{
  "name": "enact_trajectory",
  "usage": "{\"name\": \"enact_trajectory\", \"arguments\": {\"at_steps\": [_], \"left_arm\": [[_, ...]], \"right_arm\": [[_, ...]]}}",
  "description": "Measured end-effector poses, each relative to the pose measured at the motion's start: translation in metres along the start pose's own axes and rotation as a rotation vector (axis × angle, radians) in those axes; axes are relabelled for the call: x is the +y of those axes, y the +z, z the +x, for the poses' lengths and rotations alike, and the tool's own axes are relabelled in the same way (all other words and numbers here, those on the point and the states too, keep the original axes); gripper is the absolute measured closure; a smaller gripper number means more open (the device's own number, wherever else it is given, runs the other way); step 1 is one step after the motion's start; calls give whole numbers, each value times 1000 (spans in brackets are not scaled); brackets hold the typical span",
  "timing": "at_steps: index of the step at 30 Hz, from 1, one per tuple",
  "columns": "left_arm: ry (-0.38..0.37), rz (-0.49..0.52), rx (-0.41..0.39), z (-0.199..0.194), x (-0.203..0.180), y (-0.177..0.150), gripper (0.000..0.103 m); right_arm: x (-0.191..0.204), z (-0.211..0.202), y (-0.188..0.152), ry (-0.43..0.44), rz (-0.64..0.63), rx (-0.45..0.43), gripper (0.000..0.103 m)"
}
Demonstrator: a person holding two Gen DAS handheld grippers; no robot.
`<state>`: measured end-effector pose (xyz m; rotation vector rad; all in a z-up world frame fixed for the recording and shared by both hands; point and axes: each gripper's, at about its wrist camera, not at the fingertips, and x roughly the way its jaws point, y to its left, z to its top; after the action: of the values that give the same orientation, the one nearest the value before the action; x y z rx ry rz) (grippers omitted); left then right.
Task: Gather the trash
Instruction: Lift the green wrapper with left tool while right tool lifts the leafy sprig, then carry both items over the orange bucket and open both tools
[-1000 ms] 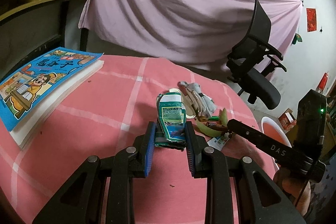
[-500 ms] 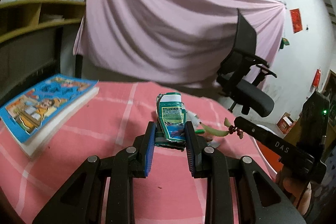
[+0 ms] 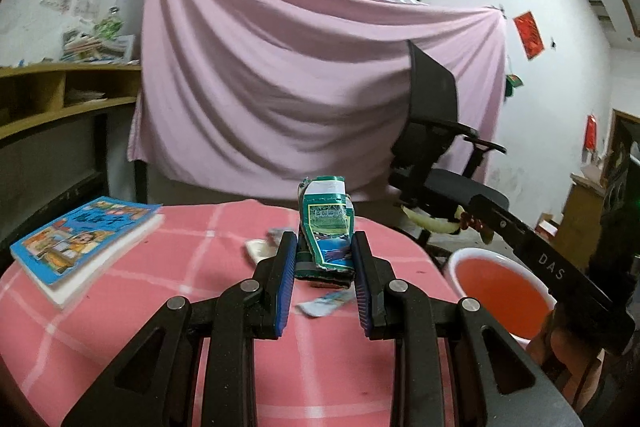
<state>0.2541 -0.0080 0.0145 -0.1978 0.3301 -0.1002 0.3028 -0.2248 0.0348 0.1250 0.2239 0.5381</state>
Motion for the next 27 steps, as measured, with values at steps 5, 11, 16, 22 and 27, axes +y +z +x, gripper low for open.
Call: {"name": "enact_trajectory", "arguments": {"at_steps": [5,11,16,22,27], "left_arm": [[-79,14,9,14,-44,5,80],[-150,111,74,42,-108,6,80],[-204,168,177,72,-153,-3,80],[-218,139,295,106,-187,-12,80],[-201,134,390,129,-203,-23,80]], "right_arm": [[-32,-21,2,-69,22,-28,94],[-81,-45,6,-182,84,-25,94],[-129,-58,9,-236,222,-10,94],[-175,-59,-2,-305,370,120,93],[-200,-59,-16,-342,470,207,87]]}}
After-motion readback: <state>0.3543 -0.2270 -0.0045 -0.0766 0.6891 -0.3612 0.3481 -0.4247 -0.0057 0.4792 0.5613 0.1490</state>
